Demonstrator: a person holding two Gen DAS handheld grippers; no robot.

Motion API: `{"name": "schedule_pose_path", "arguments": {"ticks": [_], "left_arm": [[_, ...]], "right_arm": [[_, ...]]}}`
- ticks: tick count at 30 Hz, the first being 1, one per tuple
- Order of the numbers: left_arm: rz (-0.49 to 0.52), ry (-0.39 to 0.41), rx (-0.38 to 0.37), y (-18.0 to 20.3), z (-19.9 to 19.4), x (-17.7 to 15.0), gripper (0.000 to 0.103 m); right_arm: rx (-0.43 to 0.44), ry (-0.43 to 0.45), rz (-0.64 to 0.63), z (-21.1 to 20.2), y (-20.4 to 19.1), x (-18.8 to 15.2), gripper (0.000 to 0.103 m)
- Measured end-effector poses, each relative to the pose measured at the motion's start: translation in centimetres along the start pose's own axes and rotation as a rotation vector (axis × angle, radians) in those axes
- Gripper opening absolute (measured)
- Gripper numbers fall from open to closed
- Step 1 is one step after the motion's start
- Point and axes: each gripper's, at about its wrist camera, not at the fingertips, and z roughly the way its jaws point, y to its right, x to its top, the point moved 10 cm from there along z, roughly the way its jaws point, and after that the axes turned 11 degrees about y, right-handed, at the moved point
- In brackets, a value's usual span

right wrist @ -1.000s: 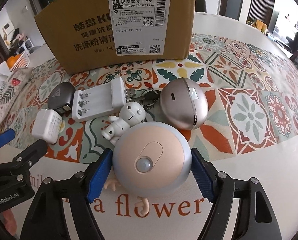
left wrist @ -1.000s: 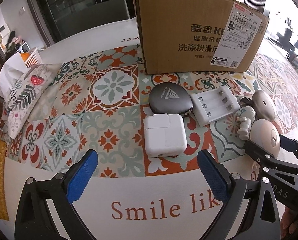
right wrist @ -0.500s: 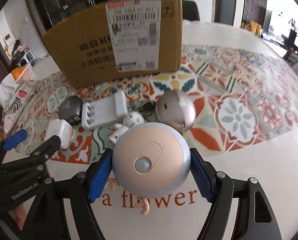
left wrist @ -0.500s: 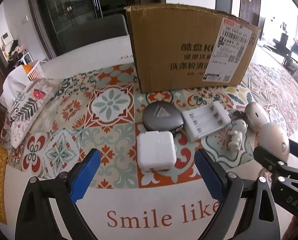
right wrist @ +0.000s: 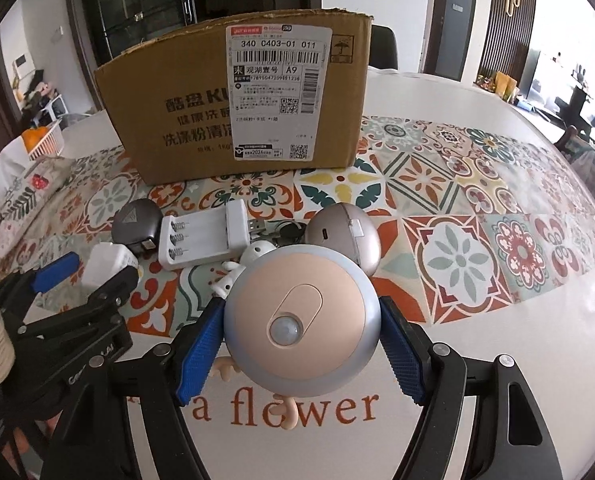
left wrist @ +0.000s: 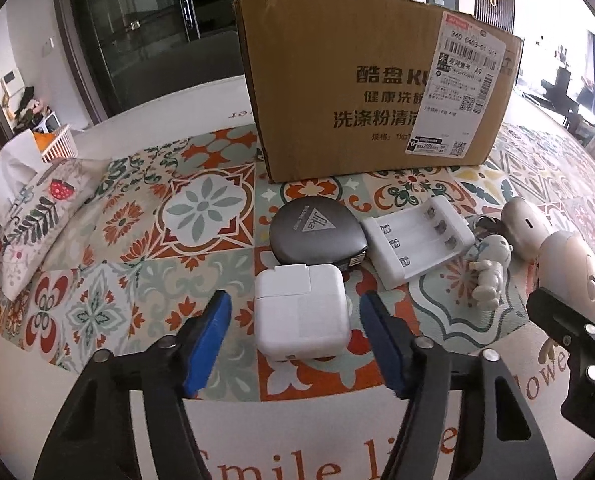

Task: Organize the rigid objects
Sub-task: 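Close the right tool on the peach round speaker while the left tool reaches the white charger, then lift the speaker with the right tool while the left tool grasps and lifts the white charger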

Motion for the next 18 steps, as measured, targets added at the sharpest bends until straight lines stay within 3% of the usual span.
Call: {"name": "schedule_pose_path", "arguments": {"ticks": [8, 18], "left_arm": [[-0.026, -0.007, -0.030, 0.3, 0.8, -0.5, 0.046], [-0.006, 0.004, -0.047, 0.7, -0.4, -0.3, 0.045]], "right_arm": [[-0.004, 0.011, -0.012, 0.2, -0.4, -0.2, 0.075], [0.009, 0.020, -0.012, -0.5, -0.5, -0.2, 0.075]]}}
